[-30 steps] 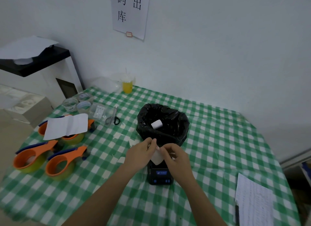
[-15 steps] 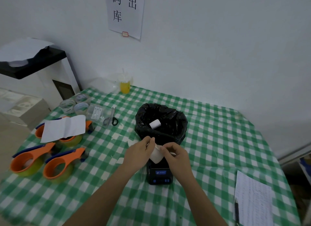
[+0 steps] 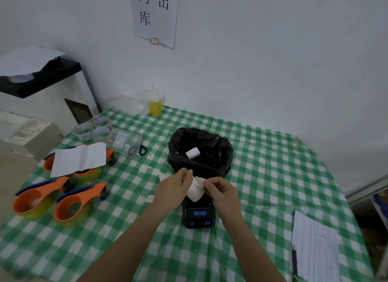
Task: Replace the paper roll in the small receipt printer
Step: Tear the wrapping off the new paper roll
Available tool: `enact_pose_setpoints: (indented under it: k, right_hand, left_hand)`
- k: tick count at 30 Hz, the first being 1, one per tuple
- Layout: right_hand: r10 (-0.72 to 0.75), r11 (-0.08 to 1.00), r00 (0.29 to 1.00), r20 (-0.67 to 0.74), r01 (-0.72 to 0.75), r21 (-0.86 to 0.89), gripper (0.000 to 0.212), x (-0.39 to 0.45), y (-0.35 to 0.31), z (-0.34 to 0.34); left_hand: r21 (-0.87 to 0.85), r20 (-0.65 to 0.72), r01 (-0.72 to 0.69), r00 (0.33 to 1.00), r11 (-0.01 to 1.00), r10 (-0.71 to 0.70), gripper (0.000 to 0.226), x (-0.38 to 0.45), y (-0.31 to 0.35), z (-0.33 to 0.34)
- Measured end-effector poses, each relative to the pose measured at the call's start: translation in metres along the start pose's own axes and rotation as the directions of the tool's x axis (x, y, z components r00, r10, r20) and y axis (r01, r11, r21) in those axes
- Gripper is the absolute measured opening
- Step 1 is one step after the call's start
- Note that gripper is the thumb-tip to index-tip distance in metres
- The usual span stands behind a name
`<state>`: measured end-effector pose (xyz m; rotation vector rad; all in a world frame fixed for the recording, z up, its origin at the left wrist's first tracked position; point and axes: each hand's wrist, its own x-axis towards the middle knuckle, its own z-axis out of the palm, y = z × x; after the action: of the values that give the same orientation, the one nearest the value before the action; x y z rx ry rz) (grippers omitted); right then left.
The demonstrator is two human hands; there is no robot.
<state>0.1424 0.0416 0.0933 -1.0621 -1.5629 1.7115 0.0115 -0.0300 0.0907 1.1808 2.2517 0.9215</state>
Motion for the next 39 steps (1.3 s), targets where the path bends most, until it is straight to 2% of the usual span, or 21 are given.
enact_pose_setpoints:
  k: [6, 9, 15, 18, 20, 24, 29, 33, 35, 37, 39]
  right_hand:
    - [0.036, 0.998, 0.999, -0.034, -0.034, 0.057, 0.017, 0.000, 0.003, -0.002]
    - [0.055, 0.996, 0.993, -0.101, -0.047, 0.082, 0.014, 0.003, 0.003, -0.007]
    - [0.026, 0.990, 0.985, -0.173, -0.050, -0.134, 0.006, 0.032, -0.005, -0.010]
    - [0.024, 0.974, 0.980, -0.197, -0.068, -0.218, 0.012, 0.066, -0.014, -0.002]
    - [0.017, 0.951, 0.982, -0.186, -0.073, -0.301, 0.014, 0.093, -0.017, 0.006]
    - [0.039, 0.898, 0.985, -0.167, -0.108, -0.427, 0.005, 0.142, -0.012, 0.018]
    - [0.102, 0.835, 0.984, -0.146, -0.164, -0.526, 0.012, 0.190, -0.003, 0.029]
    - [0.183, 0.780, 0.977, -0.108, -0.211, -0.589, 0.006, 0.220, 0.004, 0.036]
    - [0.185, 0.742, 0.979, -0.091, -0.200, -0.640, 0.016, 0.231, 0.010, 0.037]
    - [0.168, 0.710, 0.983, -0.067, -0.168, -0.684, 0.009, 0.235, 0.012, 0.038]
    - [0.147, 0.685, 0.989, -0.033, -0.125, -0.717, 0.012, 0.239, 0.011, 0.038]
  left_hand:
    - [-0.008, -0.003, 0.008, 1.000, 1.000, -0.008, 0.034, 0.000, -0.002, 0.001]
    - [-0.054, -0.039, 0.056, 0.998, 0.997, -0.058, 0.039, 0.002, -0.005, -0.002]
    - [-0.035, -0.036, 0.108, 0.993, 0.994, -0.109, 0.045, 0.012, -0.009, -0.008]
    - [-0.046, -0.034, 0.116, 0.992, 0.992, -0.118, 0.046, 0.019, -0.010, -0.009]
    - [-0.051, -0.035, 0.129, 0.991, 0.990, -0.131, 0.045, 0.024, -0.010, -0.010]
    - [-0.084, -0.024, 0.157, 0.987, 0.984, -0.160, 0.044, 0.034, -0.016, -0.012]
    - [-0.085, -0.052, 0.190, 0.979, 0.978, -0.195, 0.036, 0.049, -0.031, -0.015]
    - [-0.078, -0.065, 0.186, 0.979, 0.979, -0.191, 0.046, 0.063, -0.045, -0.013]
    - [-0.066, -0.061, 0.203, 0.976, 0.977, -0.207, 0.038, 0.070, -0.049, -0.013]
    - [-0.024, -0.071, 0.235, 0.969, 0.972, -0.236, 0.032, 0.076, -0.050, -0.012]
    - [-0.008, -0.069, 0.244, 0.967, 0.970, -0.244, 0.030, 0.081, -0.051, -0.010]
